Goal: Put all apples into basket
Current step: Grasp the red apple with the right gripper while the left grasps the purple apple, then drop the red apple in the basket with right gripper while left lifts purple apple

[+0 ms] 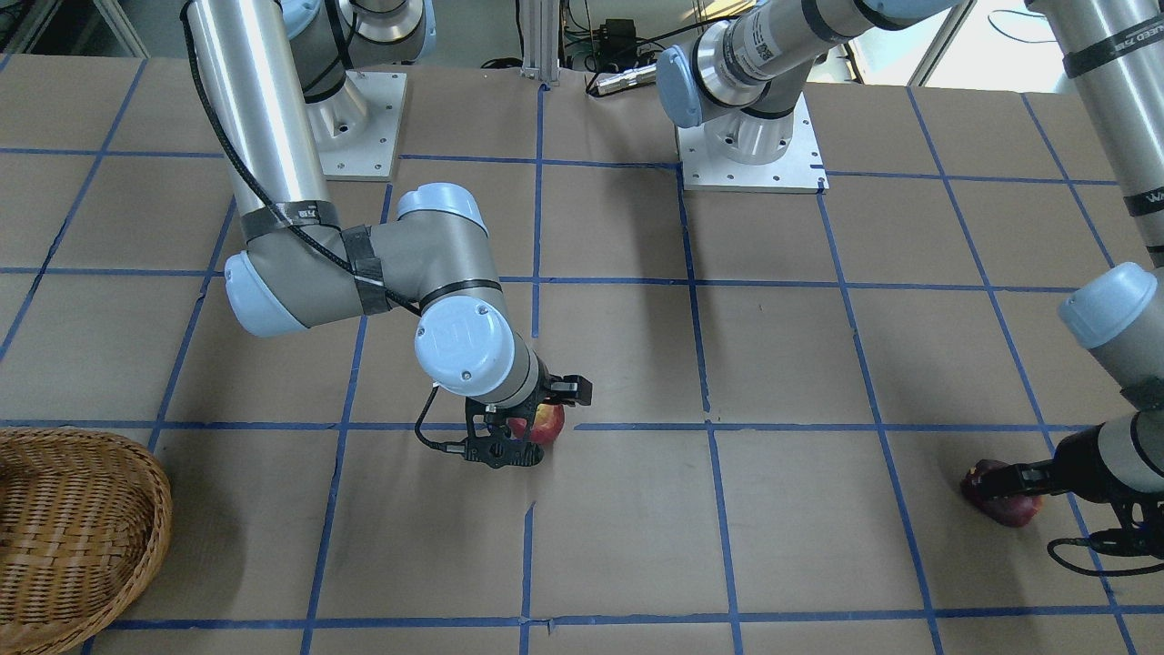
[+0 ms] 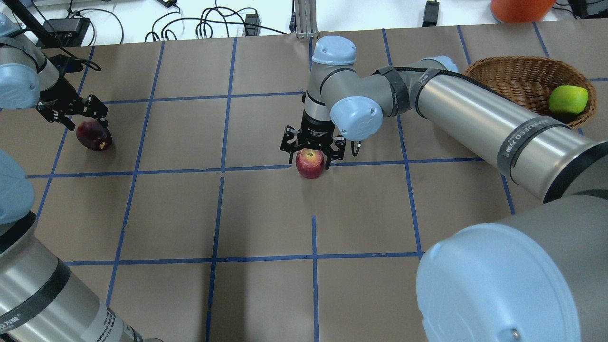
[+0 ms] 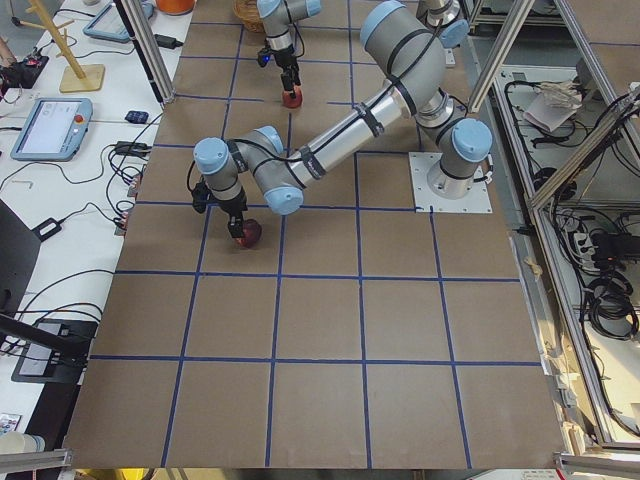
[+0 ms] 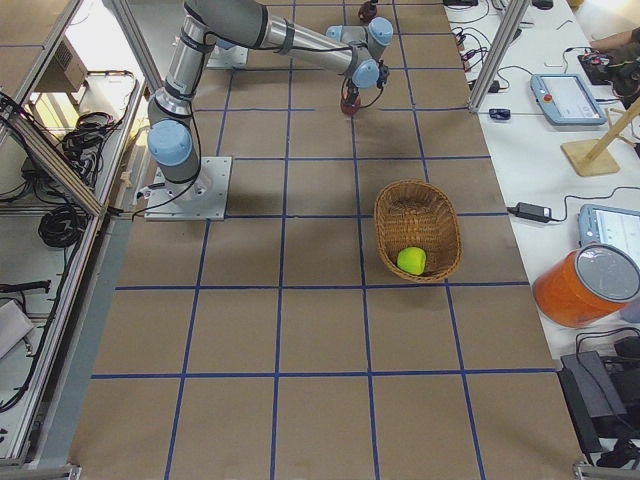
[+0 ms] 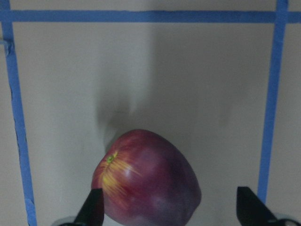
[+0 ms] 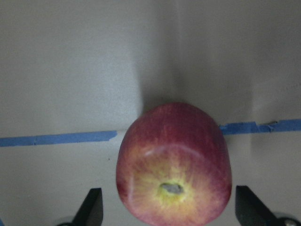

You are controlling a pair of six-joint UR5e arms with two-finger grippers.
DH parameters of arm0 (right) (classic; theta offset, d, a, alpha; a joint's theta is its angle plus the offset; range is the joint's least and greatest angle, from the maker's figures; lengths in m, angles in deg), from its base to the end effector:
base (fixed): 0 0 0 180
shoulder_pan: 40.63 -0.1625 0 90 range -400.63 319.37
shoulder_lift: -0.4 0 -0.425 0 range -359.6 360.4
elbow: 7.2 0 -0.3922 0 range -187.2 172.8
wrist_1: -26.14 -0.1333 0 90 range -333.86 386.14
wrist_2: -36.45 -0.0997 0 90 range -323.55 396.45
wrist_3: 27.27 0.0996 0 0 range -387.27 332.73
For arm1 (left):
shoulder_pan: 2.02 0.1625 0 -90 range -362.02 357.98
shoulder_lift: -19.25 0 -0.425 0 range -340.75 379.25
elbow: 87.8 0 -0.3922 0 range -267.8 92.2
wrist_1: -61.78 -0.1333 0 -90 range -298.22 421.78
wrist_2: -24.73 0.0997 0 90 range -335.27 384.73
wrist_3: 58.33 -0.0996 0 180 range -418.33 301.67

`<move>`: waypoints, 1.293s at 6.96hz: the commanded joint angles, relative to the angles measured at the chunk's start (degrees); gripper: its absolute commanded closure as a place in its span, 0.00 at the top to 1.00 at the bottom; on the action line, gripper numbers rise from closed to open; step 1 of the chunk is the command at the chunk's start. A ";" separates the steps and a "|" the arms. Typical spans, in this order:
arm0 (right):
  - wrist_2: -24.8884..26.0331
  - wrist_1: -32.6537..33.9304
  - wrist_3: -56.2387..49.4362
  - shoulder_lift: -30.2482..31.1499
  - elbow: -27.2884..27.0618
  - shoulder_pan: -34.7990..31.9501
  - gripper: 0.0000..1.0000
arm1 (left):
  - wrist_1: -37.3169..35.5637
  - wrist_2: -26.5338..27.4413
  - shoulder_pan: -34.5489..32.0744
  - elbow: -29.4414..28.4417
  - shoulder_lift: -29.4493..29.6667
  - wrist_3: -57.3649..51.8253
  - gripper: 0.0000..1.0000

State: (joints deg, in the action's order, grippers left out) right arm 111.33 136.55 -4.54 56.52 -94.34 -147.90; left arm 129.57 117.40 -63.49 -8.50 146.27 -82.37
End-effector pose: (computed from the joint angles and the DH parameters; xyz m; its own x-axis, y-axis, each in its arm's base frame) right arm 0.3461 -0.5766 0.2004 -0.9762 0.1406 -0.1653 0.0926 0.9587 0.2689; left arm 0.2212 -0.6762 0.2216 -0.9970 -0.0761 -0.0132 -0.0769 0.9935 0.0844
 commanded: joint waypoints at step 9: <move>21.62 -3.04 -34.27 5.24 10.33 32.96 0.00 | 5.72 -0.03 -0.75 -2.38 -1.24 4.07 0.00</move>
State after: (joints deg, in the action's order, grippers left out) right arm 130.76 130.61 -30.54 63.35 -84.19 -120.26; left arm 130.97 117.81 -63.42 -9.27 146.44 -80.15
